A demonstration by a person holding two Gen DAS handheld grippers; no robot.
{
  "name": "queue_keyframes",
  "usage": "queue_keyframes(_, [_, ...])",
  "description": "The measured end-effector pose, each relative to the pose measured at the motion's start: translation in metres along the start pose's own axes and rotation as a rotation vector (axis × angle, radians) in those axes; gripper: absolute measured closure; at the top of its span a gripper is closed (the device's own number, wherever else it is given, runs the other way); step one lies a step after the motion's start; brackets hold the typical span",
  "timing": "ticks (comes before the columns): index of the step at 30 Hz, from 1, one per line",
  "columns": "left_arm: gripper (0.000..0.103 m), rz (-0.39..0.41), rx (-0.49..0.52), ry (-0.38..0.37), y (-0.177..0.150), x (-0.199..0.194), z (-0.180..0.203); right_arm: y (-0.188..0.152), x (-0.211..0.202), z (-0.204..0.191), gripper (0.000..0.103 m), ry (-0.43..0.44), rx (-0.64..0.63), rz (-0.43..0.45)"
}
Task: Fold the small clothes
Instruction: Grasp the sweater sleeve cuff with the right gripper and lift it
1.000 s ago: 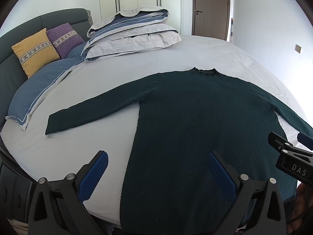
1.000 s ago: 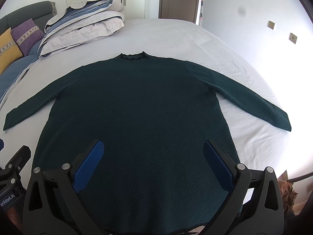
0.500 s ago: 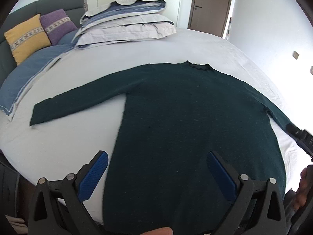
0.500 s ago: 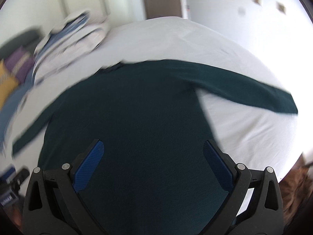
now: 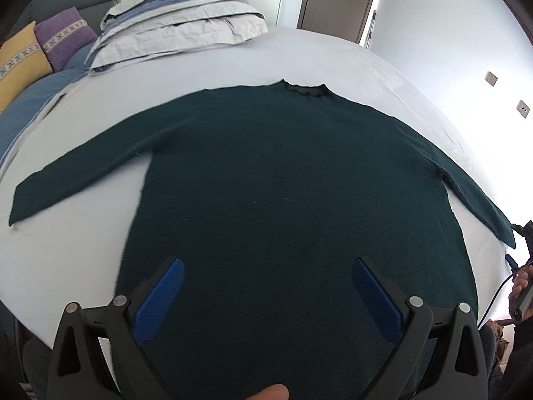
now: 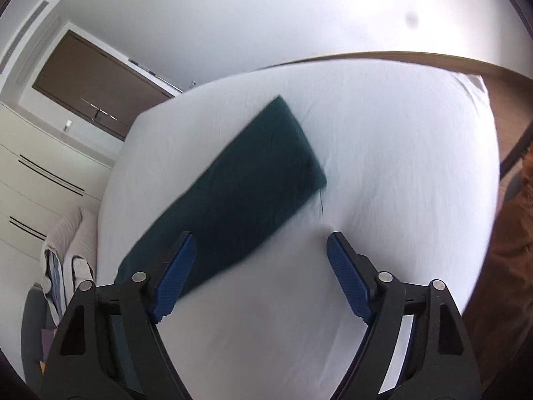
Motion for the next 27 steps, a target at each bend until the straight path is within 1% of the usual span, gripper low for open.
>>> queue_keyframes(1, [0.000, -0.002, -0.003, -0.005, 0.001, 0.002, 0.002, 0.007, 0.006, 0.000, 0.025, 0.012, -0.004, 0.006])
queue_keyframes(2, [0.000, -0.007, -0.008, -0.015, 0.003, 0.004, 0.004, 0.013, 0.013, 0.000, 0.033, 0.019, -0.009, 0.001])
queue_keyframes(3, [0.000, -0.010, -0.018, -0.027, 0.005, 0.006, 0.005, 0.015, 0.020, 0.000, 0.047, 0.015, -0.016, -0.012])
queue_keyframes(4, [0.000, -0.007, -0.032, -0.032, 0.007, 0.008, 0.005, 0.018, 0.028, 0.000, 0.053, 0.008, -0.022, -0.026])
queue_keyframes(6, [0.000, -0.002, -0.065, -0.050, 0.011, 0.012, 0.002, 0.023, 0.039, -0.003, 0.078, -0.001, -0.044, -0.045])
queue_keyframes(8, [0.000, -0.027, -0.100, -0.063, 0.012, 0.018, -0.004, 0.030, 0.050, -0.015, 0.088, -0.016, -0.081, -0.061])
queue_keyframes(11, [0.000, -0.073, -0.076, -0.026, 0.013, 0.030, -0.011, 0.039, 0.062, -0.051, 0.094, -0.014, -0.159, -0.057])
queue_keyframes(12, [0.000, -0.086, -0.079, -0.027, 0.013, 0.033, -0.015, 0.045, 0.065, -0.060, 0.095, -0.007, -0.199, -0.056])
queue_keyframes(13, [0.000, -0.091, -0.096, -0.042, 0.014, 0.035, -0.020, 0.044, 0.071, -0.078, 0.095, 0.000, -0.241, -0.061])
queue_keyframes(15, [0.000, -0.086, -0.126, -0.057, 0.015, 0.037, -0.032, 0.037, 0.086, -0.122, 0.095, 0.019, -0.349, -0.079])
queue_keyframes(17, [0.000, -0.096, -0.156, -0.073, 0.016, 0.041, -0.043, 0.016, 0.105, -0.178, 0.096, 0.044, -0.459, -0.108])
queue_keyframes(18, [0.000, -0.104, -0.175, -0.092, 0.016, 0.043, -0.048, 0.004, 0.114, -0.202, 0.096, 0.061, -0.514, -0.127])
queue_keyframes(21, [0.000, -0.113, -0.233, -0.124, 0.019, 0.049, -0.067, -0.046, 0.148, -0.276, 0.096, 0.114, -0.684, -0.197])
queue_keyframes(22, [0.000, -0.110, -0.245, -0.126, 0.020, 0.050, -0.072, -0.083, 0.153, -0.300, 0.096, 0.136, -0.734, -0.229])
queue_keyframes(24, [0.000, -0.102, -0.275, -0.127, 0.023, 0.052, -0.086, -0.141, 0.178, -0.348, 0.096, 0.185, -0.827, -0.303])
queue_keyframes(25, [0.000, -0.100, -0.291, -0.124, 0.024, 0.054, -0.092, -0.167, 0.188, -0.367, 0.096, 0.203, -0.866, -0.334])
queue_keyframes(26, [0.000, -0.100, -0.304, -0.121, 0.025, 0.056, -0.098, -0.209, 0.188, -0.377, 0.096, 0.218, -0.912, -0.364])
queue_keyframes(27, [0.000, -0.099, -0.323, -0.123, 0.026, 0.058, -0.105, -0.237, 0.201, -0.392, 0.096, 0.232, -0.951, -0.397])
Point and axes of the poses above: each gripper's, at about its wrist camera, not at the fingertips, and x roughly the way its jaws point, z to its right, y to its top, the point moved 5 cm from there along x, roughly the way its jaws point, and after that the axes turned 13 degrees about y, right-handed, at the moved point
